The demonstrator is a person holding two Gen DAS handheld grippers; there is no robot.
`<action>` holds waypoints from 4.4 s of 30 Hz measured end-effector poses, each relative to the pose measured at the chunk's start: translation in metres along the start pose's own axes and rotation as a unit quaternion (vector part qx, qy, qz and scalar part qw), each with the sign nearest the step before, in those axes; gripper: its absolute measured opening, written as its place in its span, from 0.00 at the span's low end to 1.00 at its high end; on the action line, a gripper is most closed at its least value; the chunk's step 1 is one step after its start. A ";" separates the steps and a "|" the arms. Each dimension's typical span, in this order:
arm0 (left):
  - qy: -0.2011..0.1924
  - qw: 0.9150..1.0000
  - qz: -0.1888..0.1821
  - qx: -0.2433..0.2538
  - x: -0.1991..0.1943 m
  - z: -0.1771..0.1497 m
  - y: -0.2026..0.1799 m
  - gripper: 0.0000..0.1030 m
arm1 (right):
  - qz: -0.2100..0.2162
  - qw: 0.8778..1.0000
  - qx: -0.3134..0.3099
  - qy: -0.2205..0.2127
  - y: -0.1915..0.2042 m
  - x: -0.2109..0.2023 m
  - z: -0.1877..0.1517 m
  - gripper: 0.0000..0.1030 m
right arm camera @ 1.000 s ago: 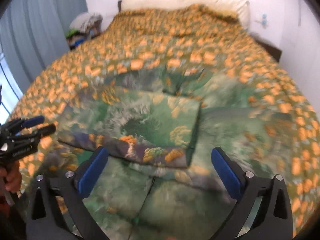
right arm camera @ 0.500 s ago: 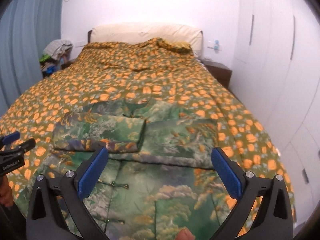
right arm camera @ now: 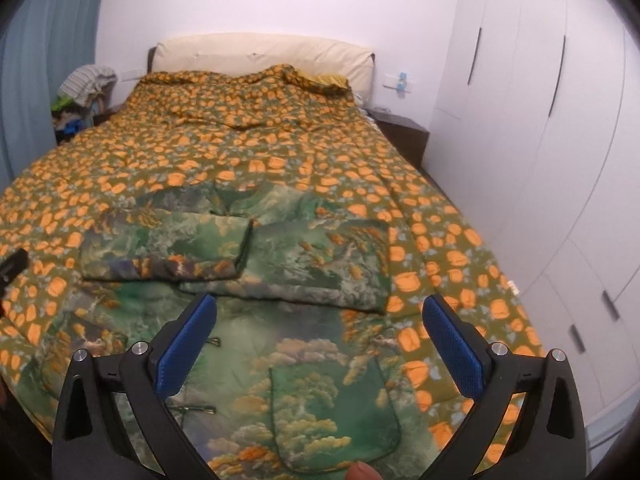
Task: Fold large clothes
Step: 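Release the jacket and raise both grippers above it, then grasp the jacket hem with both grippers and lift it, then fold the hem over toward the collar with both grippers and release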
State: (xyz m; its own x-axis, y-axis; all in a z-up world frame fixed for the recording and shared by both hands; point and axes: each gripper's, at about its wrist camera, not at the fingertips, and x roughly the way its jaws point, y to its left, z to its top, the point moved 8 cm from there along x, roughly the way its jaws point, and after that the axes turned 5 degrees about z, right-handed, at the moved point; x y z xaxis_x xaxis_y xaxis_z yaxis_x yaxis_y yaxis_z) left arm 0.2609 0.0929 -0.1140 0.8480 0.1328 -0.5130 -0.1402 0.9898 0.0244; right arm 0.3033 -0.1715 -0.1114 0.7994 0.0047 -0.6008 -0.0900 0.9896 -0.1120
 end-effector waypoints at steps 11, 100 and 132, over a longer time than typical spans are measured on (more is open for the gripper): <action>0.057 0.997 0.053 0.012 0.000 -0.014 -0.007 1.00 | -0.023 0.999 -0.030 0.000 0.003 -0.004 -0.002 1.00; 0.299 0.922 -0.190 -0.155 -0.054 -0.044 0.113 0.12 | 0.380 0.857 0.288 0.194 -0.122 0.007 -0.077 0.10; 0.264 0.939 -0.177 -0.135 0.176 0.010 0.117 0.66 | 0.271 0.921 0.233 0.153 -0.121 0.231 0.023 0.99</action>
State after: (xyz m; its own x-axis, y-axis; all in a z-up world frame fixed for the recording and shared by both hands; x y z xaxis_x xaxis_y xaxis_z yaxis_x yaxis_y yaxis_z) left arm 0.3983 0.2324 -0.1930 0.5054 -0.3157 -0.8031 -0.0827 0.9087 -0.4092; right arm 0.5127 -0.2864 -0.2184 0.5006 0.5462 -0.6716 -0.1040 0.8082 0.5797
